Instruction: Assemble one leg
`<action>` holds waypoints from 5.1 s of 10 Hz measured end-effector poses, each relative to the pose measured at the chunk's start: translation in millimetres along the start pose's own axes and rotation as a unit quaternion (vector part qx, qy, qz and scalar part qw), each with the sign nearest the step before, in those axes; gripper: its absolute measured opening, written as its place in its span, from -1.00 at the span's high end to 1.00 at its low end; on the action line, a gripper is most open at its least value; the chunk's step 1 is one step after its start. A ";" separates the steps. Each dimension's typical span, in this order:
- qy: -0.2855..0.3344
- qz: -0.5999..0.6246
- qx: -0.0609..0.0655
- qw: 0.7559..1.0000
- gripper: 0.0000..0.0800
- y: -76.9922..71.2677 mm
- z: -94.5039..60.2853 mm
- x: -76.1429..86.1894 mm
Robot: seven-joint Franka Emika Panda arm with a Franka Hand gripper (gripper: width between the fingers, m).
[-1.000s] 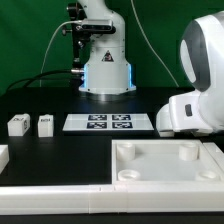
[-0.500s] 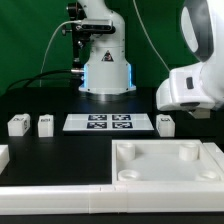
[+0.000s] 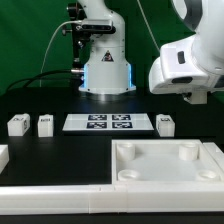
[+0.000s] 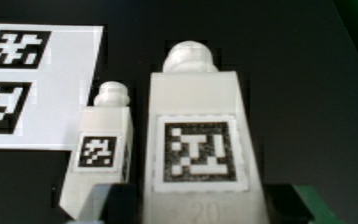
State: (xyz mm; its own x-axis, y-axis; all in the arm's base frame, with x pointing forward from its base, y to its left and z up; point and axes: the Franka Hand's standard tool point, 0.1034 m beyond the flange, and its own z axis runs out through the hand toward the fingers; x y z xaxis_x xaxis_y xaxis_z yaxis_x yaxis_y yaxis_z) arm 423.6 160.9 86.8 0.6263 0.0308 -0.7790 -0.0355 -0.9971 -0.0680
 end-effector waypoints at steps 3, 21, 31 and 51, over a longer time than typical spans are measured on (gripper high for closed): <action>0.164 -0.003 0.011 0.986 0.27 3.0 -11.1 13.7; 0.482 -0.065 0.006 0.874 0.27 49.1 -113.3 67.4; 0.608 -0.093 -0.026 0.788 0.27 64.1 -137.7 87.1; 0.610 -0.105 -0.020 0.786 0.27 46.3 -168.7 118.1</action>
Offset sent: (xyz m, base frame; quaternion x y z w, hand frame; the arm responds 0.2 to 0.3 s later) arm 0.0152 -0.0334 -0.0083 -0.0077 0.2896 -0.0028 0.9571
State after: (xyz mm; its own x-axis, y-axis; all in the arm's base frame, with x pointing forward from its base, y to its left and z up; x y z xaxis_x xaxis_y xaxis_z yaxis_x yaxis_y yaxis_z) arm 627.3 106.5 96.8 0.8963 0.1292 0.4242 0.1776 -0.9811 -0.0766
